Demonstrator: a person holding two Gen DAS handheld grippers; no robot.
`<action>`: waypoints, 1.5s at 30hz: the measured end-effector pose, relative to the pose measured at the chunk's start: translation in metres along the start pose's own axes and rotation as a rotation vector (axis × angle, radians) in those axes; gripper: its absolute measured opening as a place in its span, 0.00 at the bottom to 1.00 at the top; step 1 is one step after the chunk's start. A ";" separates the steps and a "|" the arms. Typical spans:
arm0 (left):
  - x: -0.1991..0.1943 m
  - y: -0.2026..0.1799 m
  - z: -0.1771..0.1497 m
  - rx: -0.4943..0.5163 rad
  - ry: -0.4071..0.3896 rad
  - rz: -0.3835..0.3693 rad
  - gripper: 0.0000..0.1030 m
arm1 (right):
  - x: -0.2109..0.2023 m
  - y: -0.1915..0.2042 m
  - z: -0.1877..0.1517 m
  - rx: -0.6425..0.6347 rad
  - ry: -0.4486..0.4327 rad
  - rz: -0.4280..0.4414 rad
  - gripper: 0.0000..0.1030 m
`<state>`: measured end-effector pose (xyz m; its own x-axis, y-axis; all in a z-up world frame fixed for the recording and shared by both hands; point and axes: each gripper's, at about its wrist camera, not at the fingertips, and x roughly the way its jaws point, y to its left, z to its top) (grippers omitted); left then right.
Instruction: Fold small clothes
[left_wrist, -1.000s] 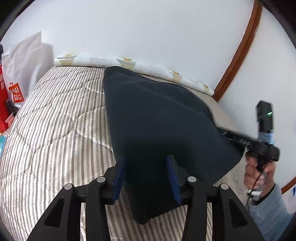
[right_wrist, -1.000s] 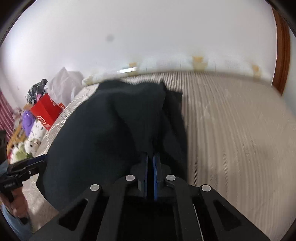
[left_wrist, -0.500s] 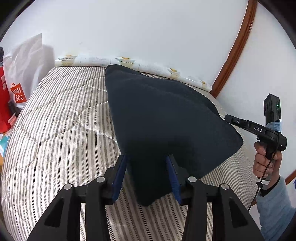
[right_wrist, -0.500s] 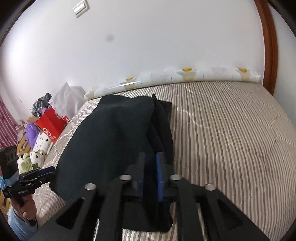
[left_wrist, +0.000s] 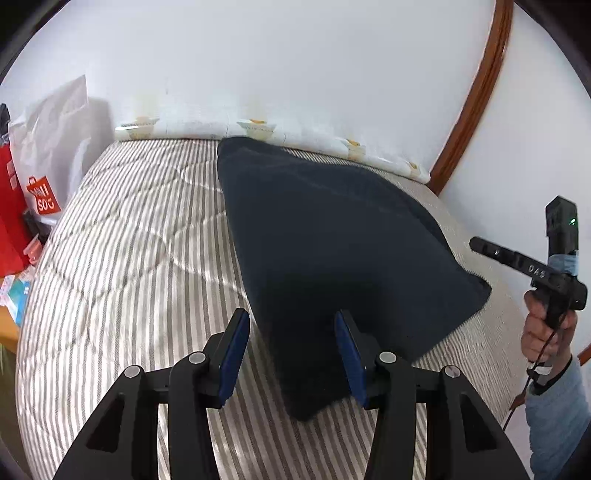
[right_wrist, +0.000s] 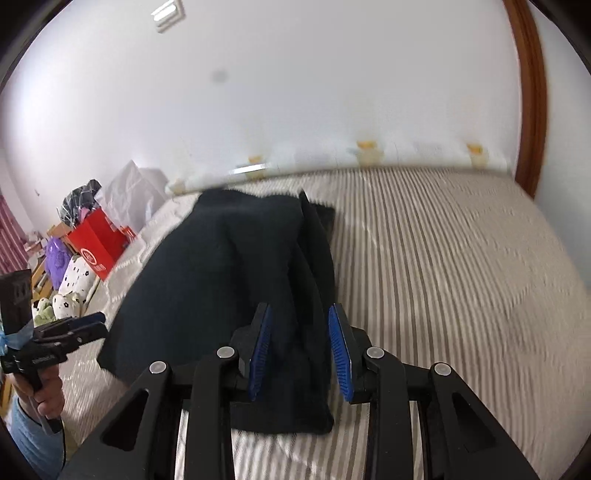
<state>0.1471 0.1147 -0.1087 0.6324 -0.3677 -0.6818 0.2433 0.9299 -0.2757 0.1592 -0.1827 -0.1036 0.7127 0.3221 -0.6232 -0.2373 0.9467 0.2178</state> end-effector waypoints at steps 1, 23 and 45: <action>0.001 0.001 0.005 -0.005 -0.002 0.003 0.44 | 0.002 0.002 0.007 -0.007 -0.002 0.001 0.31; 0.067 0.032 0.064 -0.023 0.020 0.009 0.45 | 0.135 0.010 0.116 0.015 0.038 0.008 0.07; 0.026 0.001 0.030 0.033 0.012 -0.040 0.48 | 0.041 -0.026 0.033 0.095 0.133 0.016 0.30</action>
<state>0.1859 0.1058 -0.1066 0.6129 -0.4041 -0.6790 0.2923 0.9143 -0.2803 0.2160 -0.1947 -0.1103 0.6139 0.3413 -0.7118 -0.1800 0.9385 0.2947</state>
